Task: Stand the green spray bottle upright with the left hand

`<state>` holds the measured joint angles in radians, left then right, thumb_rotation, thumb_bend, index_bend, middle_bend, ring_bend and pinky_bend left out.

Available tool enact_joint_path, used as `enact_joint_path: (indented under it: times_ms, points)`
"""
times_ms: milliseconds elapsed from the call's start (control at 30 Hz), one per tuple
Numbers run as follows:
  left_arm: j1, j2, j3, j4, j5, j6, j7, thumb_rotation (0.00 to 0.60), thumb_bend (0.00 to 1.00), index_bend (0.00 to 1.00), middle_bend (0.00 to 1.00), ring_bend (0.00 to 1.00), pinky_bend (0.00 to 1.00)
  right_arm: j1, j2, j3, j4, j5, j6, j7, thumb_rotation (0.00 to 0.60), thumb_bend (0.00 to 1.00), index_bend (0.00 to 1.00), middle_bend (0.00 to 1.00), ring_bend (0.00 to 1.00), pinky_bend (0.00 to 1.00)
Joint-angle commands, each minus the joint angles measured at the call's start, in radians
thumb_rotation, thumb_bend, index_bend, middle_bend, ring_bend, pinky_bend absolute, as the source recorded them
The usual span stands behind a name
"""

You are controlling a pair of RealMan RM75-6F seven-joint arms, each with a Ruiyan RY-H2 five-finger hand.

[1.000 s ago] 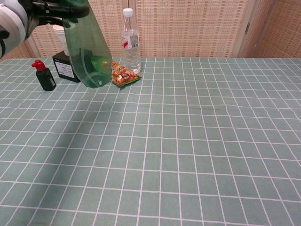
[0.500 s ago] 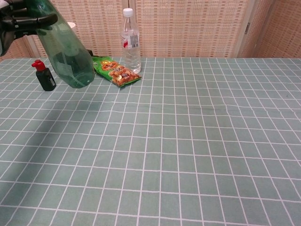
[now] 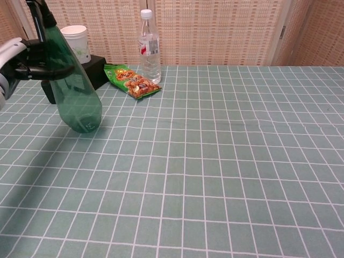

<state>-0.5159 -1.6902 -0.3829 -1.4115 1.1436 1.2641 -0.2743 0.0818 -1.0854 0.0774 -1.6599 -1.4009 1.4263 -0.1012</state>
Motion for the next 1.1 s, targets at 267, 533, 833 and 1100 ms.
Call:
enact_joint_path:
  times_ms: [267, 533, 833, 1100]
  points:
    - [-0.027, -0.025, 0.022, 0.017, 0.021, -0.024, 0.049, 0.6, 0.28, 0.52, 0.43, 0.3, 0.21, 0.002, 0.004, -0.004, 0.007, -0.013, -0.004, 0.016, 0.6, 0.06, 0.13, 0.06, 0.0, 0.0]
    - [-0.047, -0.023, 0.006, -0.009, -0.01, -0.06, 0.079, 0.6, 0.28, 0.52, 0.43, 0.3, 0.21, 0.001, 0.003, -0.005, 0.009, -0.018, -0.001, 0.02, 0.6, 0.06, 0.13, 0.06, 0.0, 0.0]
    - [-0.048, -0.02, 0.005, -0.013, -0.032, -0.088, 0.071, 0.6, 0.26, 0.38, 0.39, 0.28, 0.19, 0.001, 0.005, -0.007, 0.011, -0.021, -0.003, 0.025, 0.6, 0.06, 0.15, 0.06, 0.0, 0.0]
    - [-0.063, 0.004, -0.015, -0.023, -0.045, -0.116, 0.069, 0.6, 0.23, 0.09, 0.28, 0.21, 0.16, 0.002, 0.004, -0.006, 0.011, -0.023, -0.003, 0.025, 0.6, 0.06, 0.17, 0.06, 0.0, 0.0]
